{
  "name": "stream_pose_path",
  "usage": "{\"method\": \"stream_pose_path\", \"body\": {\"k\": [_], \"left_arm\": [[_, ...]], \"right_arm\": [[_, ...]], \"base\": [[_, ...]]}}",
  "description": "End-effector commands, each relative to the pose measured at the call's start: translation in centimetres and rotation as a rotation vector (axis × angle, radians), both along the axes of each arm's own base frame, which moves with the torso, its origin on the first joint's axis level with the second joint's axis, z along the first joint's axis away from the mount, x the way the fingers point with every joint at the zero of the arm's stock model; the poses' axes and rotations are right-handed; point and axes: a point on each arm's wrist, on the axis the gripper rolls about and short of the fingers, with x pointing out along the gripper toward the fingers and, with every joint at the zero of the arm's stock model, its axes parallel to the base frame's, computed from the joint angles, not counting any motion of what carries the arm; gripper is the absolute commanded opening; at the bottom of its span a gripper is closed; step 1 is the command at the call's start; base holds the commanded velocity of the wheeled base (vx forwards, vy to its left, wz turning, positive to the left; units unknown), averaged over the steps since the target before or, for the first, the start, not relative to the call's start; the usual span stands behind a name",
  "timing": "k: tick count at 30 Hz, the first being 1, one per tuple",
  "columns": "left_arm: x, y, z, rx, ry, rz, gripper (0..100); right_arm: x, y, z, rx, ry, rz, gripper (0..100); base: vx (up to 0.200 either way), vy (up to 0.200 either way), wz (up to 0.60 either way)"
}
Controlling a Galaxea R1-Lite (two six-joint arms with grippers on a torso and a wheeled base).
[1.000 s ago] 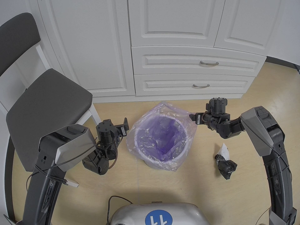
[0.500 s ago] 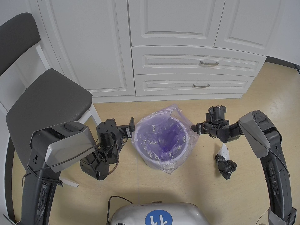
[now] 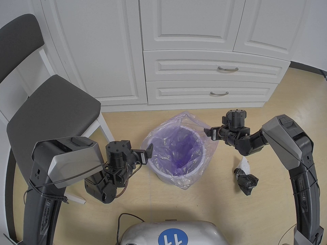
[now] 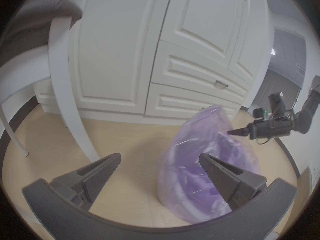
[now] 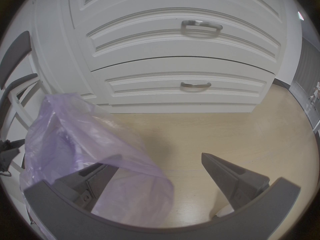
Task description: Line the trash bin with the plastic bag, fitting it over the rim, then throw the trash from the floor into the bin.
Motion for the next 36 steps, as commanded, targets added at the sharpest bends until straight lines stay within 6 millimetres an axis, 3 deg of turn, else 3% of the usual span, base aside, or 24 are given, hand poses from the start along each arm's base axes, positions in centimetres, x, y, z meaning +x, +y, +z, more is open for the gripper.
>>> {"method": "stream_pose_path", "body": {"k": [1, 13, 26, 29, 36], "left_arm": [[1.6, 0.8, -2.2, 0.016, 0.039, 0.041, 100], [5.4, 1.8, -3.3, 0.014, 0.018, 0.172, 100], [8.4, 1.7, -3.9, -0.004, -0.065, 0.298, 100], [8.6, 1.9, -4.0, -0.004, -0.062, 0.306, 100], [8.7, 2.1, -4.4, 0.004, -0.054, 0.308, 100]], "right_arm": [[-0.5, 0.7, 0.8, 0.001, -0.009, 0.015, 100], [0.0, 0.8, 0.1, 0.004, -0.013, 0.015, 100], [4.0, 1.8, -4.5, 0.002, -0.096, -0.083, 100], [4.0, 1.7, -6.9, -0.013, -0.060, -0.097, 100], [3.9, 1.7, -8.2, -0.020, -0.036, -0.089, 100]], "base": [[0.000, 0.000, 0.00], [0.000, 0.000, 0.00], [0.000, 0.000, 0.00], [0.000, 0.000, 0.00], [0.000, 0.000, 0.00]]}}
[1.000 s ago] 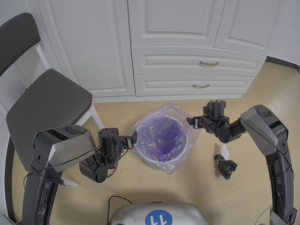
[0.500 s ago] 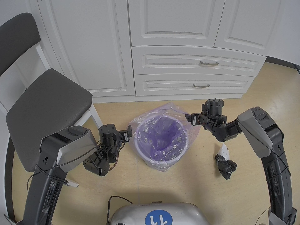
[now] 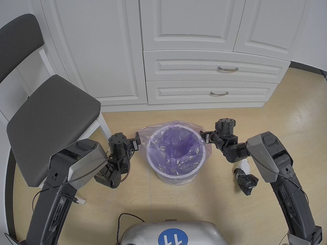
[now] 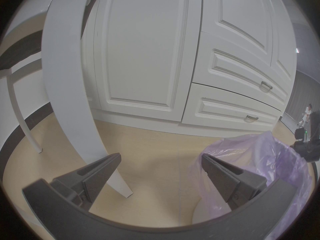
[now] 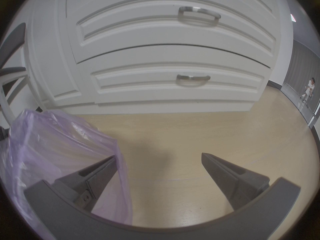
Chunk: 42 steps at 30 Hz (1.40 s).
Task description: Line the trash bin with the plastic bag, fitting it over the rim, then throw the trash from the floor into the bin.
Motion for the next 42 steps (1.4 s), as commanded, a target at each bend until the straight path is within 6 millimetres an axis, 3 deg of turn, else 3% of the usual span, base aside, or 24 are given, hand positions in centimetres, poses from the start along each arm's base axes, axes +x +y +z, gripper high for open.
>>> {"method": "stream_pose_path", "body": {"k": [1, 7, 20, 27, 33, 35, 38, 39, 42], "left_arm": [[0.1, 0.0, -1.2, 0.009, 0.017, 0.001, 100], [-0.3, 0.1, -2.0, 0.035, 0.063, 0.000, 100], [-1.6, 0.5, -3.0, 0.073, 0.163, -0.012, 100], [-1.5, 0.5, -3.3, 0.075, 0.170, -0.013, 100], [-1.5, 0.5, -3.4, 0.080, 0.186, -0.010, 100], [-1.5, 0.6, -3.3, 0.080, 0.186, -0.008, 100], [-1.7, 0.6, -3.0, 0.081, 0.185, -0.007, 100], [-2.0, 0.7, -2.0, 0.079, 0.177, -0.007, 100], [-3.2, 0.9, 0.7, 0.088, 0.182, -0.022, 100]], "right_arm": [[-0.2, 0.1, -2.9, -0.011, 0.047, 0.008, 100], [-0.3, 0.0, -3.4, -0.015, 0.057, 0.008, 100], [-0.1, 0.0, -2.2, -0.008, 0.036, 0.005, 100], [-0.5, 0.2, -4.6, -0.021, 0.076, 0.011, 100], [-0.5, 0.4, -4.4, -0.020, 0.072, 0.014, 100], [-0.4, 0.4, -3.9, -0.014, 0.058, 0.014, 100], [-0.1, 0.7, -1.2, -0.001, -0.002, 0.008, 100], [-0.4, 0.5, 1.8, 0.005, -0.030, 0.006, 100], [-2.9, -0.8, 5.5, -0.013, 0.028, 0.010, 100]], "base": [[0.000, 0.000, 0.00], [0.000, 0.000, 0.00], [0.000, 0.000, 0.00], [0.000, 0.000, 0.00], [0.000, 0.000, 0.00], [0.000, 0.000, 0.00], [0.000, 0.000, 0.00], [0.000, 0.000, 0.00], [0.000, 0.000, 0.00]]}}
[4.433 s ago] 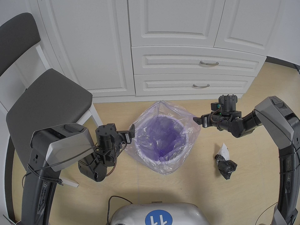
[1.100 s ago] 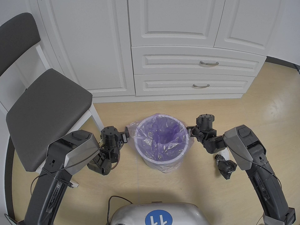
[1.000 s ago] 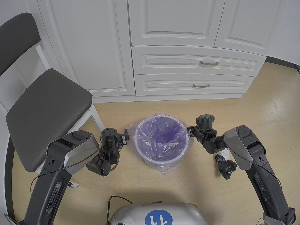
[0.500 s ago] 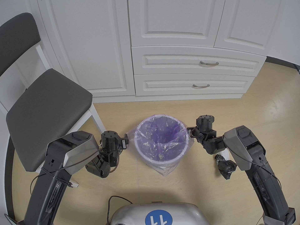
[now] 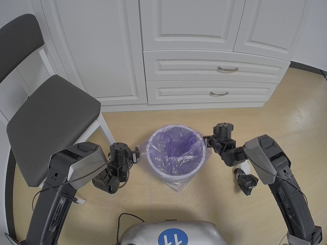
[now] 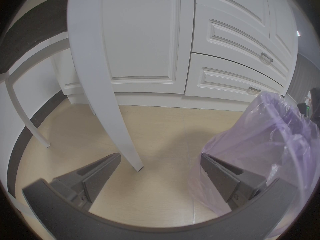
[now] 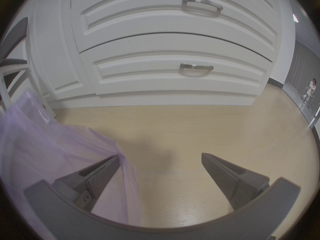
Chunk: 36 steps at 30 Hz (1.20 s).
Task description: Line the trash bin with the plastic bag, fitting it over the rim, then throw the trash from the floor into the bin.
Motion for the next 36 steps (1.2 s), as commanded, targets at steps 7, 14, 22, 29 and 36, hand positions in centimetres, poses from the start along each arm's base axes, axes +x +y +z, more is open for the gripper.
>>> {"method": "stream_pose_path", "body": {"k": [7, 14, 22, 29, 36], "left_arm": [[-5.5, 0.0, 8.0, 0.085, 0.031, -0.122, 100], [-6.6, -0.7, 8.5, 0.092, 0.033, -0.144, 100], [-6.7, -0.6, 8.6, 0.103, 0.030, -0.145, 100], [-6.8, -0.5, 8.9, 0.116, 0.007, -0.144, 100], [-7.5, -0.6, 10.5, 0.106, -0.021, -0.150, 100]], "right_arm": [[-8.8, -2.6, 12.4, -0.039, 0.106, 0.190, 100], [-10.1, -2.5, 13.8, -0.053, 0.088, 0.212, 100], [-11.4, 0.3, 14.5, -0.039, -0.033, 0.228, 0], [-13.7, 8.2, 11.3, 0.099, 0.031, 0.307, 0], [-11.0, 12.3, 6.9, 0.191, 0.095, 0.215, 0]], "base": [[0.000, 0.000, 0.00], [0.000, 0.000, 0.00], [0.000, 0.000, 0.00], [0.000, 0.000, 0.00], [0.000, 0.000, 0.00]]}}
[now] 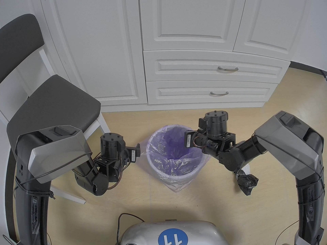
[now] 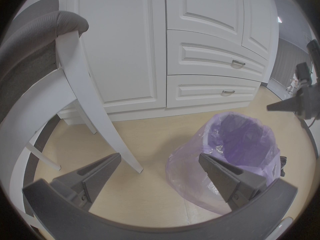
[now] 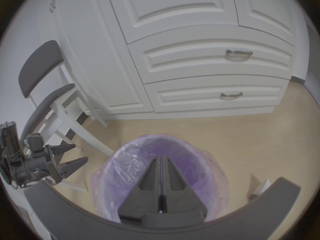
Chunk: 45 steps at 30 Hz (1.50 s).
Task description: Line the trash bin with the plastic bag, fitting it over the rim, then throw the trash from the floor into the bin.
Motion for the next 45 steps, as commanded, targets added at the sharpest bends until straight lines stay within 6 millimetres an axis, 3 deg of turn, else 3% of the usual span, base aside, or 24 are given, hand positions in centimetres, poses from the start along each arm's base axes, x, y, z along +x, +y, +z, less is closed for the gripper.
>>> {"method": "stream_pose_path", "body": {"k": [1, 2, 6, 13, 18, 26, 35, 45], "left_arm": [[-0.5, 0.0, 1.5, -0.011, -0.029, -0.006, 100], [-0.6, 0.0, 1.9, -0.014, -0.037, -0.006, 100], [-0.9, -0.2, 1.8, -0.014, -0.034, -0.013, 100], [-1.2, -0.5, 2.1, -0.015, -0.037, -0.022, 100], [-1.2, -0.5, 2.2, -0.016, -0.038, -0.022, 100], [-1.2, -0.5, 2.3, -0.017, -0.040, -0.022, 100], [-1.2, -0.5, 2.1, -0.015, -0.037, -0.022, 100], [-1.2, -0.5, 2.1, -0.015, -0.037, -0.022, 100]], "right_arm": [[1.7, 3.7, -4.9, 0.035, 0.080, -0.035, 0], [3.1, 4.0, -5.5, 0.064, 0.151, -0.091, 0], [4.8, 4.2, -5.4, 0.116, 0.256, -0.157, 0], [4.6, 4.0, -5.7, 0.042, 0.417, -0.195, 0], [3.5, 4.2, -6.1, -0.015, 0.478, -0.180, 0], [-1.6, 4.6, -6.6, -0.178, 0.613, -0.044, 0], [-4.4, 5.5, -7.8, -0.216, 0.569, 0.045, 0], [-0.8, 5.0, -7.0, -0.028, 0.296, -0.006, 0]], "base": [[0.000, 0.000, 0.00], [0.000, 0.000, 0.00], [0.000, 0.000, 0.00], [0.000, 0.000, 0.00], [0.000, 0.000, 0.00], [0.000, 0.000, 0.00], [0.000, 0.000, 0.00], [0.000, 0.000, 0.00]]}}
